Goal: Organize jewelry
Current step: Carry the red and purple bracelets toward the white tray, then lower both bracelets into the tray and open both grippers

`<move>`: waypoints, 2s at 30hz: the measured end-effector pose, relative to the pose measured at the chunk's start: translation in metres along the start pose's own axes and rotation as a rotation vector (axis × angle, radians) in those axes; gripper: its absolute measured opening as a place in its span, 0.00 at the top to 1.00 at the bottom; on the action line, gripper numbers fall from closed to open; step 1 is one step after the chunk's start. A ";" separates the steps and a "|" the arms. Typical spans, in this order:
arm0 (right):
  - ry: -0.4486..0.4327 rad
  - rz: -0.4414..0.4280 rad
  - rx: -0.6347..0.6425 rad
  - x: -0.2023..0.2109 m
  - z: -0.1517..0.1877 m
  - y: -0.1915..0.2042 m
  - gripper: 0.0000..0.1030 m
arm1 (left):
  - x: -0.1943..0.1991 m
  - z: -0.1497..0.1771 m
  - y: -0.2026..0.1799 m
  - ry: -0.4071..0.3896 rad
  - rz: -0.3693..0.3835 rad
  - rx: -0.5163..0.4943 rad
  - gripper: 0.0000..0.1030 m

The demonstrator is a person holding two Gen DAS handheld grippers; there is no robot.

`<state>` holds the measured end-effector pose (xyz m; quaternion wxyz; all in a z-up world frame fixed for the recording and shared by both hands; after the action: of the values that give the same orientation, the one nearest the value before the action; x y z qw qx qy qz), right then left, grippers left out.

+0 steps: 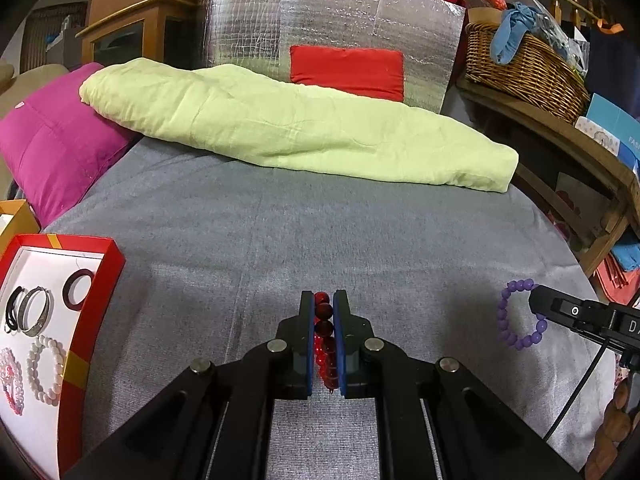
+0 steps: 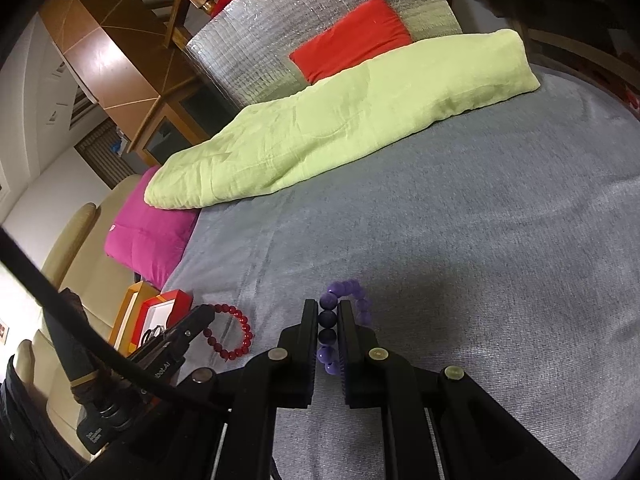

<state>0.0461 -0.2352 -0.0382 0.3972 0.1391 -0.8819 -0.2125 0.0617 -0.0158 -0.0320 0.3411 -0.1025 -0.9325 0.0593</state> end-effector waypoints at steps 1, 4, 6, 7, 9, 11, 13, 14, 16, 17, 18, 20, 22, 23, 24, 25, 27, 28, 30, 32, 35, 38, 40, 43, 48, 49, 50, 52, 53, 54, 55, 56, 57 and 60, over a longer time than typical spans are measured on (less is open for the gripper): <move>0.000 -0.001 0.001 0.000 0.000 0.000 0.90 | 0.000 0.000 0.000 0.000 -0.001 -0.002 0.91; 0.003 -0.002 0.005 0.000 0.000 0.001 0.90 | 0.000 0.001 -0.001 0.000 -0.003 -0.004 0.91; 0.005 0.000 0.009 -0.001 0.001 0.002 0.90 | 0.001 0.000 0.000 -0.002 -0.004 -0.001 0.91; 0.006 0.001 0.010 -0.001 0.001 0.003 0.90 | 0.001 0.000 0.000 -0.004 -0.005 0.000 0.91; 0.007 0.005 0.013 -0.002 0.000 0.003 0.90 | 0.002 0.000 0.001 -0.005 -0.007 0.004 0.91; 0.010 0.007 0.017 -0.003 0.001 0.004 0.90 | 0.002 0.001 0.001 -0.004 -0.010 0.005 0.91; 0.013 0.010 0.022 -0.004 0.002 0.005 0.90 | 0.002 0.001 0.003 -0.002 -0.016 0.008 0.91; 0.014 0.012 0.025 -0.004 0.002 0.005 0.90 | 0.002 0.002 0.004 -0.001 -0.018 0.009 0.91; 0.015 0.012 0.030 -0.005 0.003 0.006 0.90 | 0.002 0.003 0.006 0.003 -0.027 0.012 0.91; 0.013 0.010 0.031 -0.005 0.003 0.007 0.90 | 0.001 0.004 0.007 0.005 -0.030 0.012 0.91; 0.012 0.009 0.034 -0.004 0.003 0.007 0.90 | 0.001 0.005 0.008 0.007 -0.034 0.012 0.91; 0.014 0.006 0.036 -0.004 0.003 0.008 0.90 | 0.001 0.008 0.010 0.011 -0.042 0.011 0.91; 0.013 0.002 0.036 -0.004 0.003 0.008 0.90 | 0.002 0.010 0.010 0.014 -0.047 0.010 0.91; 0.014 -0.002 0.035 -0.004 0.002 0.008 0.90 | 0.004 0.010 0.010 0.014 -0.051 0.007 0.91; 0.013 -0.008 0.035 -0.003 0.002 0.008 0.90 | 0.006 0.011 0.011 0.015 -0.052 0.011 0.91; 0.011 -0.012 0.035 -0.002 0.002 0.009 0.90 | 0.009 0.012 0.011 0.018 -0.048 0.019 0.91; 0.008 -0.022 0.038 0.000 0.002 0.009 0.90 | 0.016 0.014 0.012 0.019 -0.053 0.022 0.91; 0.007 -0.027 0.040 0.001 0.001 0.011 0.90 | 0.019 0.015 0.012 0.018 -0.056 0.020 0.91; 0.004 -0.036 0.047 0.003 0.002 0.013 0.90 | 0.028 0.016 0.014 0.024 -0.049 0.030 0.91; 0.003 -0.038 0.054 0.005 0.003 0.016 0.90 | 0.035 0.016 0.018 0.024 -0.051 0.039 0.91; 0.003 -0.040 0.065 0.007 0.006 0.019 0.90 | 0.050 0.016 0.028 0.024 -0.060 0.059 0.91; 0.018 -0.050 0.073 0.007 0.012 0.025 0.90 | 0.067 0.014 0.040 0.014 -0.081 0.071 0.91; 0.039 -0.061 0.089 0.005 0.018 0.032 0.90 | 0.078 0.013 0.050 0.010 -0.090 0.085 0.91; 0.068 -0.077 0.115 0.002 0.031 0.048 0.90 | 0.093 0.012 0.067 -0.001 -0.118 0.102 0.91; 0.102 -0.117 0.156 0.001 0.047 0.080 0.90 | 0.113 0.013 0.094 -0.017 -0.144 0.146 0.91; 0.109 -0.132 0.162 0.001 0.050 0.088 0.90 | 0.116 0.013 0.099 -0.021 -0.147 0.152 0.91; 0.117 -0.148 0.169 0.001 0.052 0.097 0.90 | 0.118 0.013 0.105 -0.025 -0.151 0.157 0.91; 0.123 -0.169 0.196 0.001 0.054 0.118 0.90 | 0.127 0.012 0.119 -0.036 -0.159 0.173 0.91; 0.127 -0.182 0.208 0.001 0.055 0.128 0.90 | 0.132 0.012 0.127 -0.042 -0.163 0.184 0.91; 0.130 -0.194 0.219 0.000 0.055 0.139 0.90 | 0.137 0.011 0.137 -0.047 -0.169 0.196 0.91; 0.132 -0.212 0.240 0.000 0.056 0.154 0.90 | 0.139 0.011 0.144 -0.050 -0.174 0.204 0.91; 0.135 -0.225 0.255 -0.001 0.057 0.167 0.90 | 0.144 0.011 0.154 -0.055 -0.184 0.216 0.91; 0.142 -0.242 0.271 -0.003 0.058 0.180 0.90 | 0.148 0.011 0.165 -0.059 -0.193 0.228 0.91; 0.153 -0.287 0.319 -0.007 0.060 0.220 0.90 | 0.157 0.012 0.194 -0.064 -0.216 0.261 0.91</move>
<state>-0.0120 -0.0250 0.0279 0.4016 0.3398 -0.8428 -0.1133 -0.0343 0.2087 0.0221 0.3259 0.0455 -0.9329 0.1461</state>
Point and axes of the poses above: each gripper's, at about its wrist camera, not at the fingertips, and x roughly against the way its jaws point, y to its left, z to its underside, the point moved 4 cm from there along -x, roughly the way its jaws point, and after that the axes turned 5 degrees about z, right-handed, at the moved point
